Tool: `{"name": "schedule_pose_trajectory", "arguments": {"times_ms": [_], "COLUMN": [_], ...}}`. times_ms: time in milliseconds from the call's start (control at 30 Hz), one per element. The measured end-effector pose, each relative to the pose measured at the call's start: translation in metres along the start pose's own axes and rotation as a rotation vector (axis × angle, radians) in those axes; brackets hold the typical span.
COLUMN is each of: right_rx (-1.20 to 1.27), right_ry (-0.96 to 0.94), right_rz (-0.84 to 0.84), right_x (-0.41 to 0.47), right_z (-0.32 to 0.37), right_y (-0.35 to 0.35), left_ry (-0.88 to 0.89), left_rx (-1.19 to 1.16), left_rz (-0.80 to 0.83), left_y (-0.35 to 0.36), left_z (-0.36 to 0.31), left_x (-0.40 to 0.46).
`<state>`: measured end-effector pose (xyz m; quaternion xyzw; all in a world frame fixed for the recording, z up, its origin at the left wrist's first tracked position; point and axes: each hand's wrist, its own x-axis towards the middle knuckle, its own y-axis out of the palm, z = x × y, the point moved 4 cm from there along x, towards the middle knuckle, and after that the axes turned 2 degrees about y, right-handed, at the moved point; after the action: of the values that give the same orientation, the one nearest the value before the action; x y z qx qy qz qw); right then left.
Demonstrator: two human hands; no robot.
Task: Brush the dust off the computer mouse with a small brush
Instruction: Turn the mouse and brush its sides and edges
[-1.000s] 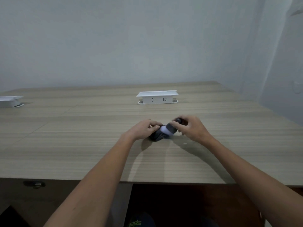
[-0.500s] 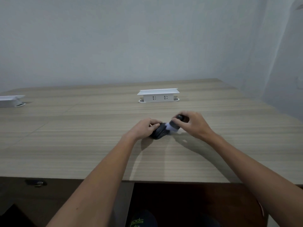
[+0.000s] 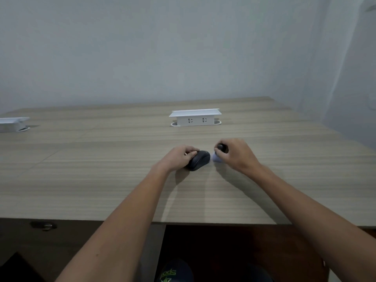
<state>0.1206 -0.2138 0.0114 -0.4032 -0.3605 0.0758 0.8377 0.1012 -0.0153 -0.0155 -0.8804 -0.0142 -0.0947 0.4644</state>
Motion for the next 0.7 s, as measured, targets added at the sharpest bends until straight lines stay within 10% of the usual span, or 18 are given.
{"name": "schedule_pose_trajectory", "arguments": {"times_ms": [700], "right_rx": [0.144], "right_ry": [-0.022], "right_rz": [0.029], "right_x": [0.003], "right_z": [0.011], "right_y": [0.004], "left_ry": [-0.036], "left_rx": [-0.024], "left_rz": [0.01], "left_y": [-0.002], "left_z": [0.0], "left_x": [0.0]}}
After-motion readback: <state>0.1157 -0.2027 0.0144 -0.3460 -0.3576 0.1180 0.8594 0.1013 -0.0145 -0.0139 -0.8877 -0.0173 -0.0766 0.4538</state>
